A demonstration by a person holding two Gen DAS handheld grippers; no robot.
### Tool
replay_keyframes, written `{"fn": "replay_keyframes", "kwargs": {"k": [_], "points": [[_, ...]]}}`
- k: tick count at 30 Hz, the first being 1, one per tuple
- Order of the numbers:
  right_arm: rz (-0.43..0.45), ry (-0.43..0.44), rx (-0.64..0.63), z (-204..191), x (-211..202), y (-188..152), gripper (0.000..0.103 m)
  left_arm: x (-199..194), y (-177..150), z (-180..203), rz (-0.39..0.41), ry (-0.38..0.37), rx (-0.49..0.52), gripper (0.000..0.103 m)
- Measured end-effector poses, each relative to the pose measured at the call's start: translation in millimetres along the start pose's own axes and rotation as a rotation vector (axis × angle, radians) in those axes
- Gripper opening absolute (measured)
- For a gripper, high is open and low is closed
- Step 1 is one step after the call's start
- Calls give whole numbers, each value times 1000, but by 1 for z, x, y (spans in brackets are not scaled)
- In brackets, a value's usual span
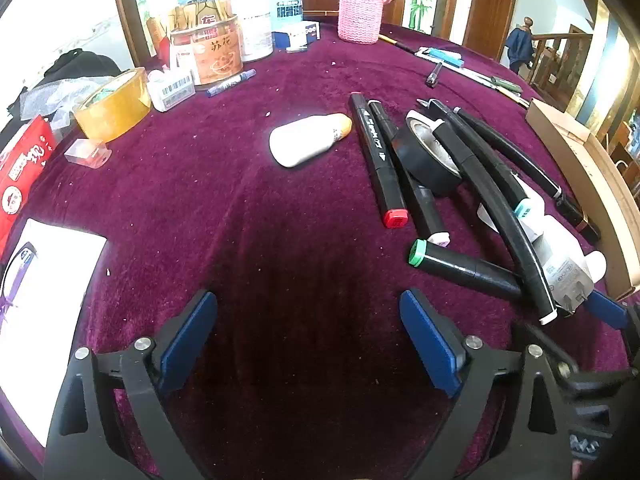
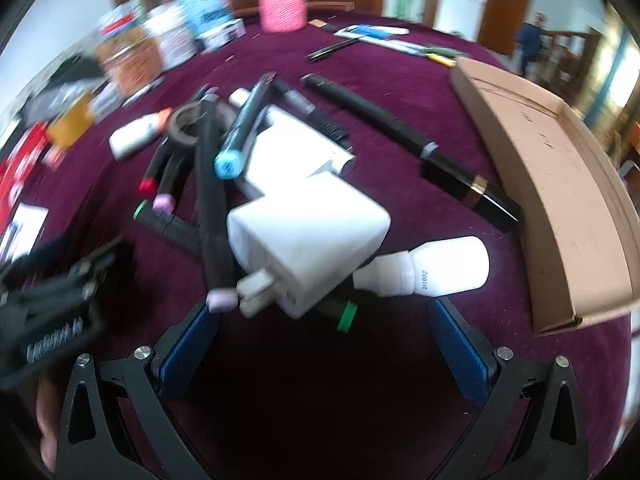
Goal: Organize rigid objects
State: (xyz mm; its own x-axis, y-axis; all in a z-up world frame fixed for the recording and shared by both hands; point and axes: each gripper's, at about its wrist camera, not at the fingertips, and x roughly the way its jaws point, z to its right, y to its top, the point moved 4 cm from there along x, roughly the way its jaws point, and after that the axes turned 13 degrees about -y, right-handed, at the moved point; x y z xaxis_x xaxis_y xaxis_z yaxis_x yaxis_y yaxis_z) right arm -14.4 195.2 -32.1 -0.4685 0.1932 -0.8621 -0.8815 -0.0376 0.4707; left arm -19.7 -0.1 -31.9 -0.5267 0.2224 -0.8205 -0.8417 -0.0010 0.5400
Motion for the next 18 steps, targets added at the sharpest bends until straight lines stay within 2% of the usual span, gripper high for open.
{"fn": "replay_keyframes", "kwargs": {"k": [7, 10, 13, 18], "points": [[43, 85, -106, 2, -20, -26, 101, 4, 2, -4, -8, 7, -8, 101], [106, 128, -119, 8, -35, -37, 101, 6, 3, -5, -14, 6, -8, 103], [169, 142, -104, 17, -43, -38, 101, 6, 2, -4, -14, 5, -9, 103], [184, 205, -54, 28, -43, -35, 101, 5, 2, -4, -14, 0, -3, 103]]}}
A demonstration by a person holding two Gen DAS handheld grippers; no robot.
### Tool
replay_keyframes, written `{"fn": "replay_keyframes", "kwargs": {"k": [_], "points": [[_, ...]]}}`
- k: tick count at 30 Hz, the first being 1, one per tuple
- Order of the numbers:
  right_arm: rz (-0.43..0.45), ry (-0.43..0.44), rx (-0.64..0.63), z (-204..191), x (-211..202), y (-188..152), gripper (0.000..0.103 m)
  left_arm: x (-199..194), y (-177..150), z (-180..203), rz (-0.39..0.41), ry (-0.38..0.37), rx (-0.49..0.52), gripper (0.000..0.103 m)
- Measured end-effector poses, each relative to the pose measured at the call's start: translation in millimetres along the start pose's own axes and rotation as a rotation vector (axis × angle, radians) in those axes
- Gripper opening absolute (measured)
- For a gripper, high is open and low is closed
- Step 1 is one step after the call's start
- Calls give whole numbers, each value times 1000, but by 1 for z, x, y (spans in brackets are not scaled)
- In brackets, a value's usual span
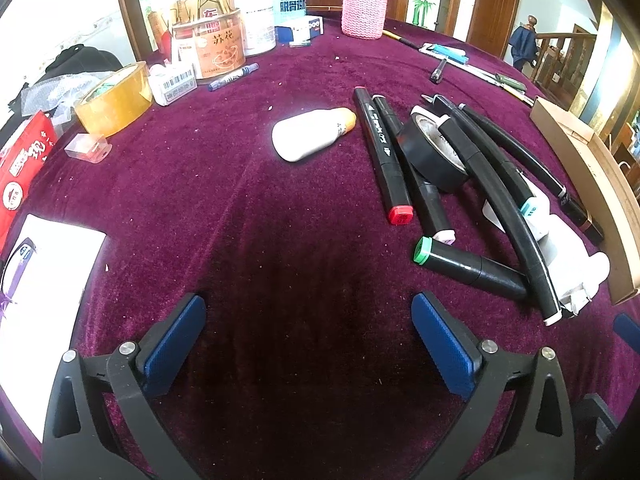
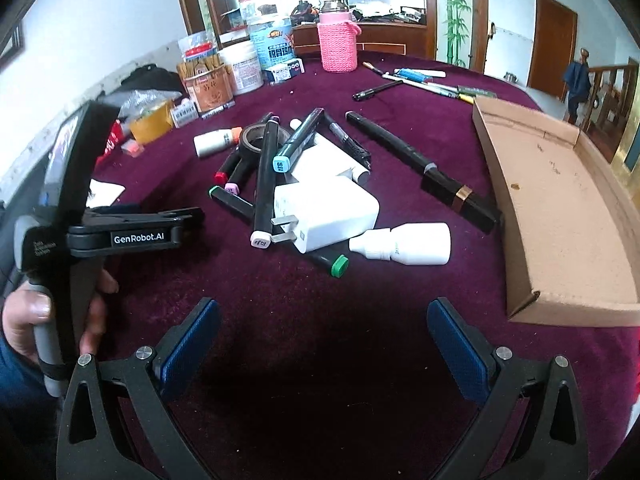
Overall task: Organize rigid objects
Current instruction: 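Grasp the white bottle with orange cap using the left tool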
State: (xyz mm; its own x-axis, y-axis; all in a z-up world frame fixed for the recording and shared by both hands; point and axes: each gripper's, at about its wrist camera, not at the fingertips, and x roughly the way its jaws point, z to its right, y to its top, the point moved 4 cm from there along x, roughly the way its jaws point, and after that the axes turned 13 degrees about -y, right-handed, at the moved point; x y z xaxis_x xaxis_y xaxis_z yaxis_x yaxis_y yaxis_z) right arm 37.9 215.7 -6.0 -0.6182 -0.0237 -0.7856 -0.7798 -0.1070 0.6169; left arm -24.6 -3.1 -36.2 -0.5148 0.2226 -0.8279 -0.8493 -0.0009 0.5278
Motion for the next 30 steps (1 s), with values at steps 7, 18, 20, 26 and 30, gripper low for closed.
{"fn": "replay_keyframes", "kwargs": {"k": [7, 18, 20, 26, 30], "points": [[45, 100, 66, 11, -8, 1, 100, -26, 25, -6, 0, -57, 70, 83], [56, 172, 130, 25, -8, 3, 100, 5, 108, -3, -119, -50, 262, 83], [50, 186, 147, 29, -8, 3, 100, 21, 118, -7, -142, -15, 258, 79], [46, 191, 168, 32, -7, 3, 100, 41, 120, -6, -228, -48, 280, 65], [47, 187, 165, 32, -7, 2, 100, 55, 119, -1, -259, -37, 287, 40]]}}
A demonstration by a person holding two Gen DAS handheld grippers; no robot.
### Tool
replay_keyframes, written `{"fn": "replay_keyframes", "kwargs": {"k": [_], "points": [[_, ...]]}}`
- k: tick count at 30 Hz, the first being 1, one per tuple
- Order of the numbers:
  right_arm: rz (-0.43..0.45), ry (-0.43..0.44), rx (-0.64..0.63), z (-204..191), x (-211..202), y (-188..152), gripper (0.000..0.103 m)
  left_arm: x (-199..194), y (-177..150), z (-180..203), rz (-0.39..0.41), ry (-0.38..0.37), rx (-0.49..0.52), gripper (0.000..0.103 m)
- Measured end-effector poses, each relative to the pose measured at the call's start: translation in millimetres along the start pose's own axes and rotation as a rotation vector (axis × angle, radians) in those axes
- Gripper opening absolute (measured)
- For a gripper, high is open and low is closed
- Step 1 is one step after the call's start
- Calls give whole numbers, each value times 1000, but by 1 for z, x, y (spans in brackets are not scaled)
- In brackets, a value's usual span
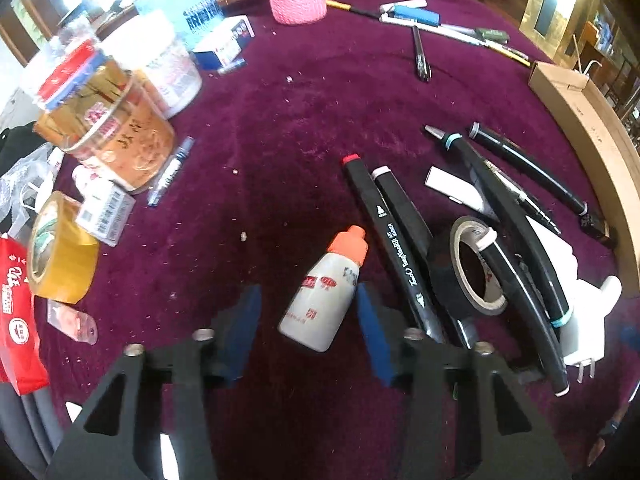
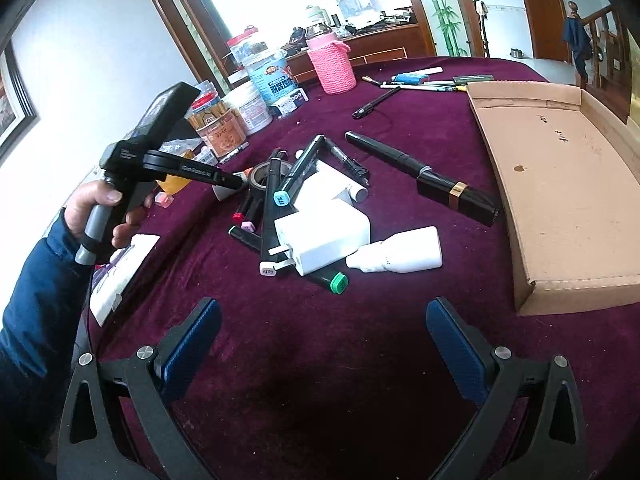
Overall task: Organize rigid objects
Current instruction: 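Grasp the white bottle with orange cap using the left tool, then grasp the small white dropper bottle with the right tool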
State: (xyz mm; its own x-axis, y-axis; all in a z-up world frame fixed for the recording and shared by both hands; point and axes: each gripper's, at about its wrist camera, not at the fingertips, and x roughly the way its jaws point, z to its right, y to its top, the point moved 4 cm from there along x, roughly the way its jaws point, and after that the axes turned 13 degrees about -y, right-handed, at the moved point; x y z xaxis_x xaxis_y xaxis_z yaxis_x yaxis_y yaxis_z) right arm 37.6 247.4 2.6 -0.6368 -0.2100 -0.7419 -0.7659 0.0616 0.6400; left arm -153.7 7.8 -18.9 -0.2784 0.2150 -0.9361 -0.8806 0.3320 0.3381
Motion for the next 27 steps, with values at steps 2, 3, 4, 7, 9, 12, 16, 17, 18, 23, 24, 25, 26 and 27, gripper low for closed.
{"fn": "replay_keyframes", "kwargs": {"k": [2, 3, 4, 7, 9, 12, 16, 17, 18, 23, 24, 25, 26, 27], "points": [[3, -2, 6, 2, -1, 0, 100, 6, -1, -2, -4, -2, -22, 32], [3, -5, 11, 2, -1, 0, 100, 7, -2, -3, -2, -2, -32, 28], [2, -3, 14, 4, -1, 0, 100, 6, -4, -4, 15, -4, -52, 27], [-1, -5, 24, 4, -1, 1, 100, -1, -16, -7, 50, -20, -130, 27], [0, -5, 28, 5, -1, 1, 100, -8, -30, -4, 81, -61, -174, 26], [-2, -19, 36, 5, -1, 1, 100, -17, -52, 3, 143, -63, -210, 26], [0, -55, 43, 6, -1, 2, 80, -14, -63, 5, 208, -63, -238, 25], [-5, -91, 11, 5, -2, 3, 68, -14, -63, 7, 217, -53, -224, 25], [-9, -116, -20, 3, -4, 5, 64, -14, -61, 7, 221, -51, -219, 25], [-75, -172, -332, -8, -15, 30, 63, -11, -57, 6, 244, -52, -192, 25], [-108, -175, -433, -11, -12, 32, 63, -11, -57, 6, 245, -54, -189, 25], [-142, -166, -547, -15, -8, 33, 63, -11, -57, 6, 248, -59, -190, 24], [-152, -159, -651, -17, -5, 37, 63, -12, -59, 5, 250, -62, -191, 24], [-166, -158, -698, -15, -1, 42, 63, -12, -59, 5, 252, -65, -193, 24]]}}
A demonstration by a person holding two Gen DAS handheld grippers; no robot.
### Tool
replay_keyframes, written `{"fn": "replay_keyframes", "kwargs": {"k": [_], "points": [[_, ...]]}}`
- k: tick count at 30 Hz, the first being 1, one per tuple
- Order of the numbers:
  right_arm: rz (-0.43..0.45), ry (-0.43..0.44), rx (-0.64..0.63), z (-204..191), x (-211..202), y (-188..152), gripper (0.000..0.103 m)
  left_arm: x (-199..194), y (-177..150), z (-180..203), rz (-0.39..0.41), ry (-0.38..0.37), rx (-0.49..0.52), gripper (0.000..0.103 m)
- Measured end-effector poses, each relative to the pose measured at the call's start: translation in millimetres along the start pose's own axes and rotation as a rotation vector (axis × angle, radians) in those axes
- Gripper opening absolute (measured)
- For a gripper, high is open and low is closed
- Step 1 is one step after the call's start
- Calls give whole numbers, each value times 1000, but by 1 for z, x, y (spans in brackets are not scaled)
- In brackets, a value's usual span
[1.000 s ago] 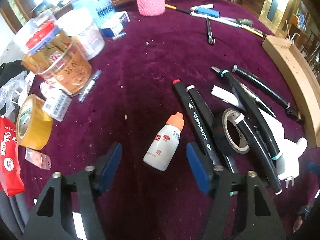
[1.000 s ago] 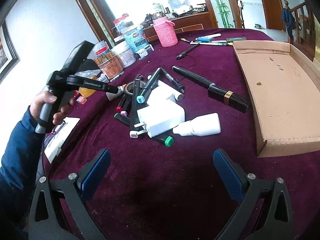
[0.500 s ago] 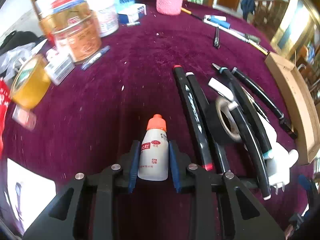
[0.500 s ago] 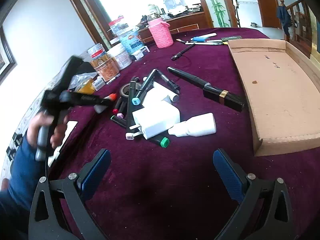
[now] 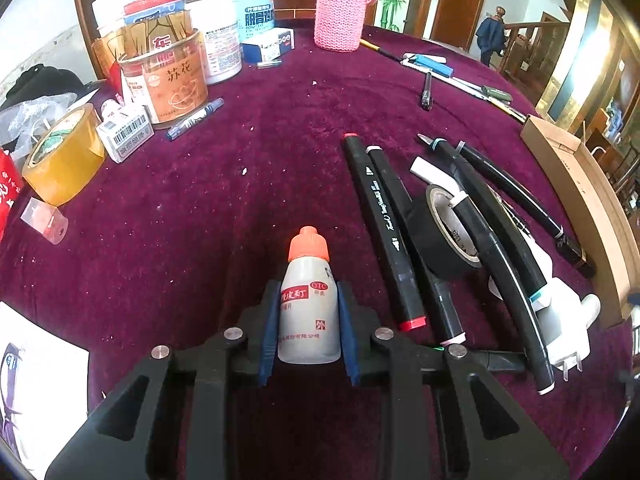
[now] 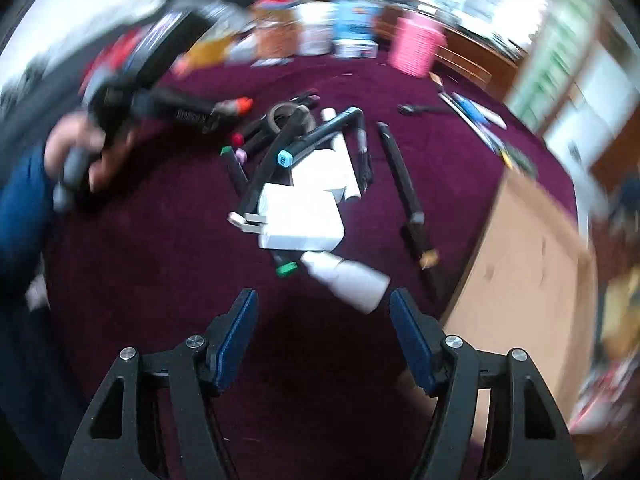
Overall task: Organize rigid objects
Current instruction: 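Grasp the small white dropper bottle with the right tool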
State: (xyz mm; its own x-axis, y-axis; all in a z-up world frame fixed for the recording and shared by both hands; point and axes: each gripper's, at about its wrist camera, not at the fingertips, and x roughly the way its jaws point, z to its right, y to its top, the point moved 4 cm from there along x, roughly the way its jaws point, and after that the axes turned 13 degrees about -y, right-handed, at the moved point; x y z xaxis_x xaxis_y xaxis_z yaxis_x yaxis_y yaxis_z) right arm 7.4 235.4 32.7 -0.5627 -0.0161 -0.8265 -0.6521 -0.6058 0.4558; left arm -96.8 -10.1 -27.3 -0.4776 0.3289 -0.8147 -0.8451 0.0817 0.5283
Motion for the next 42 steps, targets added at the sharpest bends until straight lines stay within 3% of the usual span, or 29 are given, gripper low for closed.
{"fn": "replay_keyframes", "kwargs": {"k": [2, 4, 7, 10, 13, 18, 25, 27, 33, 35, 37, 42], "points": [[-86, 41, -83, 6, 15, 6, 57, 0, 0, 0, 5, -4, -4, 24], [-103, -5, -166, 9, 24, 15, 55, 0, 0, -1, 11, -4, -1, 24], [-146, 47, -287, -2, 34, 22, 54, 1, 0, 0, 15, 0, 2, 24], [-166, 35, -360, -11, 43, 25, 39, 1, 0, 1, 18, 9, 9, 25], [-194, 4, -422, -14, 51, 22, 35, 1, 0, 1, 20, 8, 7, 24], [-230, 19, -412, -3, 59, 20, 36, 1, 0, 1, 21, 8, 7, 24], [-214, 18, -395, -8, 58, 14, 38, 1, 0, 1, 21, 9, 9, 25], [-256, 58, -398, -14, 59, 9, 31, 1, 0, 0, 21, 6, 6, 24], [-267, 68, -407, -22, 41, 2, 31, 0, 1, 0, 23, 6, 5, 24], [-225, 16, -430, -21, 33, 4, 39, 0, 1, 0, 24, 5, 4, 25], [-195, 21, -410, -17, 27, 9, 46, 0, 1, 0, 24, 5, 5, 24], [-189, 40, -396, -19, 37, 13, 46, 0, 1, 0, 26, 7, 7, 25]]}}
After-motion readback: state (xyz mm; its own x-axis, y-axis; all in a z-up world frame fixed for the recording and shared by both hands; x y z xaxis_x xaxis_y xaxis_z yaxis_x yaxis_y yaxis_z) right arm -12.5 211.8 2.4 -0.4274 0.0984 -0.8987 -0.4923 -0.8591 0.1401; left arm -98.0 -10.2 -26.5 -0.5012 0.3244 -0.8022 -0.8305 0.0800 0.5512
